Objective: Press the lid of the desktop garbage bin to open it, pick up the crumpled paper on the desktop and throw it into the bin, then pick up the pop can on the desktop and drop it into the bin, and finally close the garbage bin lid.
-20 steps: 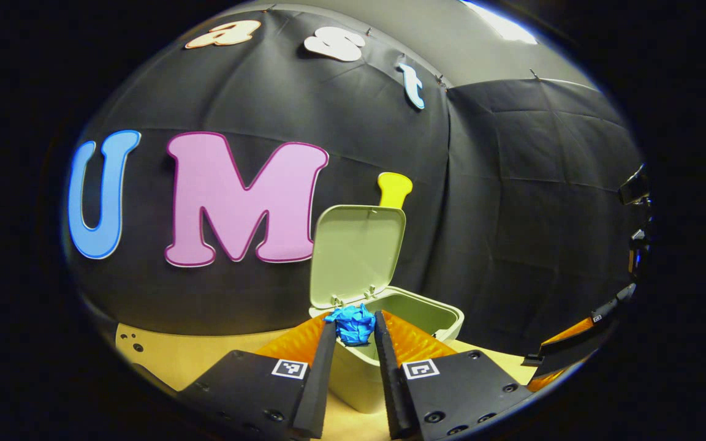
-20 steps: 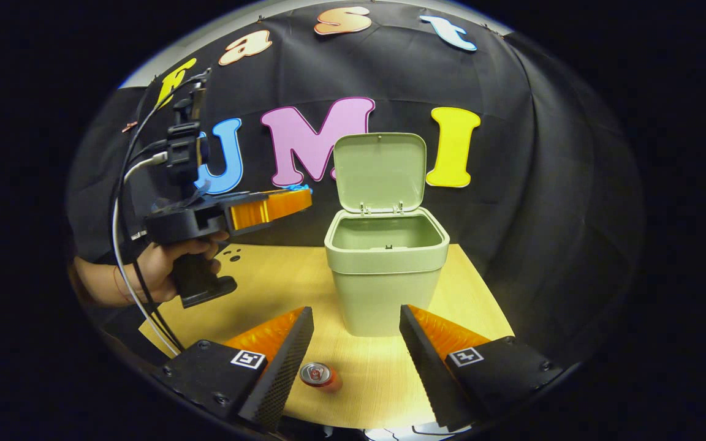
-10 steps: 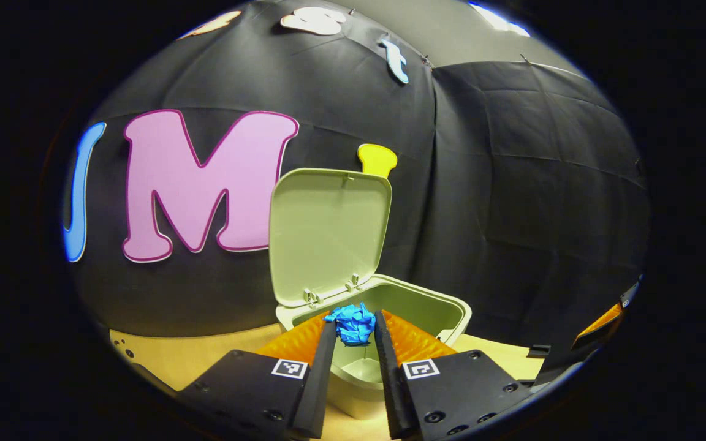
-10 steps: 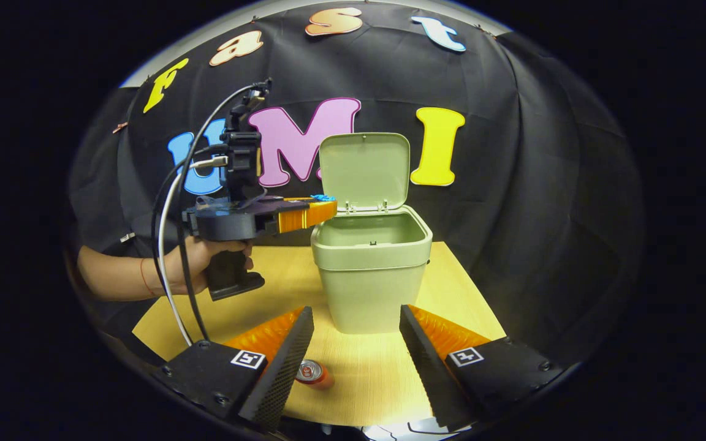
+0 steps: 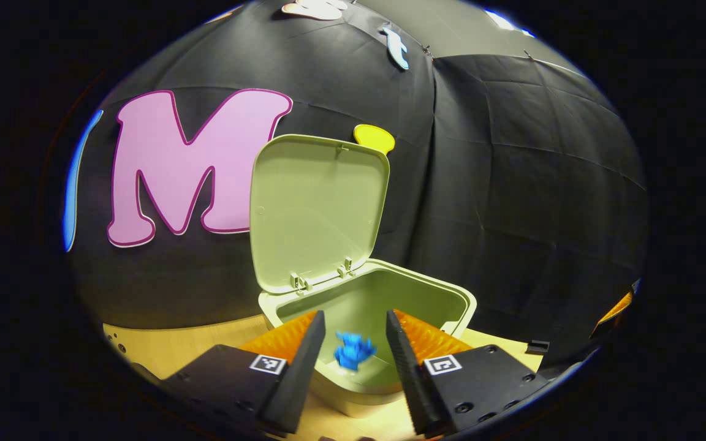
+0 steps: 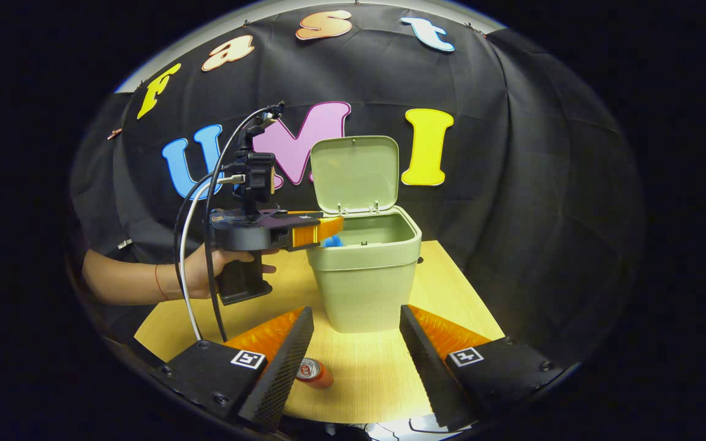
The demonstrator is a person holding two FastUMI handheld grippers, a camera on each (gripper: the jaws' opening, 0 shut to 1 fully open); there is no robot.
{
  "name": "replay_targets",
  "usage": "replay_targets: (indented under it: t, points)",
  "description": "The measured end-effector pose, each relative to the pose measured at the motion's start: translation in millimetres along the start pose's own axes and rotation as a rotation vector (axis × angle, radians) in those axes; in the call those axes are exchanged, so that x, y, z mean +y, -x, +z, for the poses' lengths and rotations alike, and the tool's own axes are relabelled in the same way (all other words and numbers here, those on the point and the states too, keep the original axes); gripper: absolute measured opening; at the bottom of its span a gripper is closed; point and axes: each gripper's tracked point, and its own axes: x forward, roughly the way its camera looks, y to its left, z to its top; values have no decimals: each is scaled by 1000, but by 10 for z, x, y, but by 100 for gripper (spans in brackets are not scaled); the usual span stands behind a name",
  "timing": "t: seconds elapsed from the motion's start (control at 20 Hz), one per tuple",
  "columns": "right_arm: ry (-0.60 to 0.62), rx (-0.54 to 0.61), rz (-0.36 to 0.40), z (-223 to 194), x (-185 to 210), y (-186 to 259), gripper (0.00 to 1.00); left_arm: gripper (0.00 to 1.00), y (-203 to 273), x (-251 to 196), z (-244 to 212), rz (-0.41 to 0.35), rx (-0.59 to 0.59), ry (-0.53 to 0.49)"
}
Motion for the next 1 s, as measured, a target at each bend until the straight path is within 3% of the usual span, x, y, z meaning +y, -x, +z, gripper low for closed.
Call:
replay_targets:
  t: [0.05, 0.2, 0.65, 1.0]
  points:
    - [-1, 2, 2, -9, 7, 12, 93, 77, 3, -1, -37, 5, 2, -12]
    - [2, 7, 10, -43, 29, 53, 93, 89, 39, -36, -68, 10, 6, -31]
    - [33, 63, 106, -283, 238, -10, 94, 90, 576, 206, -33, 114, -15, 2]
    - [109, 180, 238, -801, 484, -242, 94, 89, 1203, 417, -37, 213, -28, 13]
